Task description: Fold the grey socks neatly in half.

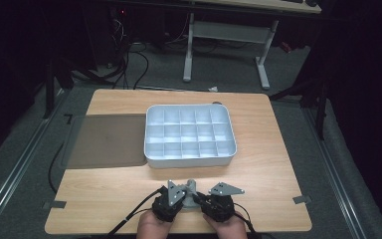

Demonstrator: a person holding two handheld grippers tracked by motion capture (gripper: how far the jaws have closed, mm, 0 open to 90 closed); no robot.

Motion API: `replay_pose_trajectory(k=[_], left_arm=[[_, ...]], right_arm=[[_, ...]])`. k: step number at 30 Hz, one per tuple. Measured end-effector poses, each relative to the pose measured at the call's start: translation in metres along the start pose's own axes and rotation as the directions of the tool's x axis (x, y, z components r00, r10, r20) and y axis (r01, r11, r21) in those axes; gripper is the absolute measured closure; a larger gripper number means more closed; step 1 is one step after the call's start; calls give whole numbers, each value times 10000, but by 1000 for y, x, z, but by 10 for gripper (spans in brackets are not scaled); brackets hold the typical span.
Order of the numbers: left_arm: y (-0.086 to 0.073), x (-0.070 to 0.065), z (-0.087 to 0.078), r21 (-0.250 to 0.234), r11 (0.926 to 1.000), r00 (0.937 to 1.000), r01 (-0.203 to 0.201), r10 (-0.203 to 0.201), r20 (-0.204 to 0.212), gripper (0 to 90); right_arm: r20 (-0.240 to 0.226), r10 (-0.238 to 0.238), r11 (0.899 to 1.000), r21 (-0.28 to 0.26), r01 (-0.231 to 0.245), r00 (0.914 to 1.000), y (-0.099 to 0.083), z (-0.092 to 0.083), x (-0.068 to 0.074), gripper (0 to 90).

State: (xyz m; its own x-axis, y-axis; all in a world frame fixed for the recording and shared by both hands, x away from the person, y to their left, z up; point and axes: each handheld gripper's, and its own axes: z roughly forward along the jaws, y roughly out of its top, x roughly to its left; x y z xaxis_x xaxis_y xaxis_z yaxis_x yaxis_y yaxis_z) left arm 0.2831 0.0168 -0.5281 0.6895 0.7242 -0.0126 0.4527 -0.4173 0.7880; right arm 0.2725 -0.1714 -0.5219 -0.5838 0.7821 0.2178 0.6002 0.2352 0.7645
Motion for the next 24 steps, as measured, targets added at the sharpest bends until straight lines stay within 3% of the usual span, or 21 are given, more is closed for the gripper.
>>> replay_pose_trajectory(k=[3, 4, 7, 11, 12, 13, 15, 17, 21, 24], left_arm=[[1, -2, 2, 9, 10000, 9999, 22, -22, 101, 900], [2, -4, 4, 29, 9998, 9998, -182, 182, -36, 900], [2, -5, 5, -8, 9998, 9998, -199, 199, -39, 900], [2, -5, 5, -18, 9998, 9998, -199, 199, -40, 900], [1, -5, 5, -43, 9998, 9998, -201, 201, -27, 900], [1, -4, 5, -57, 9998, 9998, -177, 177, -7, 900], [1, -4, 5, -67, 9998, 9998, -181, 181, -12, 900], [1, -4, 5, -84, 9998, 9999, -171, 171, -4, 900], [1, -4, 5, -82, 9998, 9998, -179, 179, -6, 900], [0, -5, 5, -119, 9997, 9998, -215, 215, -38, 900]], right_arm=[[66, -142, 9997, -207, 144, 9999, 1, -6, 0, 829], [139, -173, 9996, -214, 176, 9998, 1, -6, 1, 827], [210, -123, 9999, -58, 124, 9997, 0, -5, 0, 789], [188, 26, 9990, -442, -18, 9998, 3, -14, -6, 671], [188, 26, 9990, -442, -18, 9998, 3, -14, -6, 671], [196, 135, 9962, -865, -118, 9997, 5, -24, -13, 651], [504, 85, 9954, -953, -37, 9987, 6, -27, -17, 679], [648, 98, 9971, -762, -49, 9978, 6, -25, -21, 733], [928, -56, 9995, 327, 26, 9957, 0, -7, -21, 864], [947, -169, 9979, 635, 109, 9954, -1, 1, -18, 900]])
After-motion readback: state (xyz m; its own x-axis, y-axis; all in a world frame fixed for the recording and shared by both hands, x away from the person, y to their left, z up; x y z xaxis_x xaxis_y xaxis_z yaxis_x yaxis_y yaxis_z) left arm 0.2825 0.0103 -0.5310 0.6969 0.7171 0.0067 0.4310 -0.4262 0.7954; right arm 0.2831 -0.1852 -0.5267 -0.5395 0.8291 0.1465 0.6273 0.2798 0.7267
